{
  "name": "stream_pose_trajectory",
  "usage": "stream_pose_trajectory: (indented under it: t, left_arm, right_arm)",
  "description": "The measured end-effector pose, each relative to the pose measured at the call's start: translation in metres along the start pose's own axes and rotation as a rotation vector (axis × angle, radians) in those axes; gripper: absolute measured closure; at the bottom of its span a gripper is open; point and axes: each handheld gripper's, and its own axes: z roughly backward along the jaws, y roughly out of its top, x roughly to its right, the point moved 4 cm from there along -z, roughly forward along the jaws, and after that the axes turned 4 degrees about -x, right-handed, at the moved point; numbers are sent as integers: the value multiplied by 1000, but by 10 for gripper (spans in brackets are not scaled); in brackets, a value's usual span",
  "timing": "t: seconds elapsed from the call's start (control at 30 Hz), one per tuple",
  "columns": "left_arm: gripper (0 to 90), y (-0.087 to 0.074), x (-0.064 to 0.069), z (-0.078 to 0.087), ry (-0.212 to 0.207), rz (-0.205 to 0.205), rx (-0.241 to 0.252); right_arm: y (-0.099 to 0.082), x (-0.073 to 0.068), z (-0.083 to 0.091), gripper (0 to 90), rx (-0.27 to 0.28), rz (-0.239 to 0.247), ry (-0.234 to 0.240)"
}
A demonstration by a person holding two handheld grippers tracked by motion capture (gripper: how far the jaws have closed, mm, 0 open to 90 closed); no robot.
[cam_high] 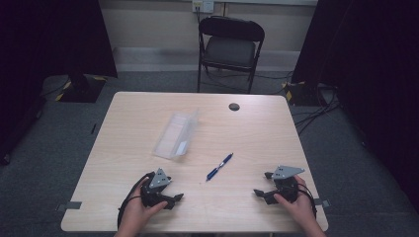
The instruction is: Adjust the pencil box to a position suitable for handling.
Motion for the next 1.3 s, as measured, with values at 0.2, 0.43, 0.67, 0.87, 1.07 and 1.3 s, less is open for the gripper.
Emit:
stream_pose_trajectory:
  t: [0.2, 0.43, 0.67, 0.87, 1.07, 1.3]
  left_arm:
    - [224, 0, 0, 1, 5, -1, -12]
    - [265, -1, 0, 2, 18, 24, 0]
    - [290, 2, -10, 11, 34, 84, 32]
    - [281, 2, -23, 18, 50, 125, 63]
    - [281, 0, -42, 22, 85, 178, 85]
    - [290, -2, -65, 19, 140, 212, 89]
  right_arm:
    - [0, 0, 0, 182, 0, 0, 0]
    - [0, 0, 0, 182, 0, 0, 0]
    - [0, 0, 0, 181, 0, -3, 2]
    - [0, 0, 0, 181, 0, -2, 1]
    - [0, 0, 0, 182, 0, -1, 1]
    - [0, 0, 0, 181, 0, -2, 0]
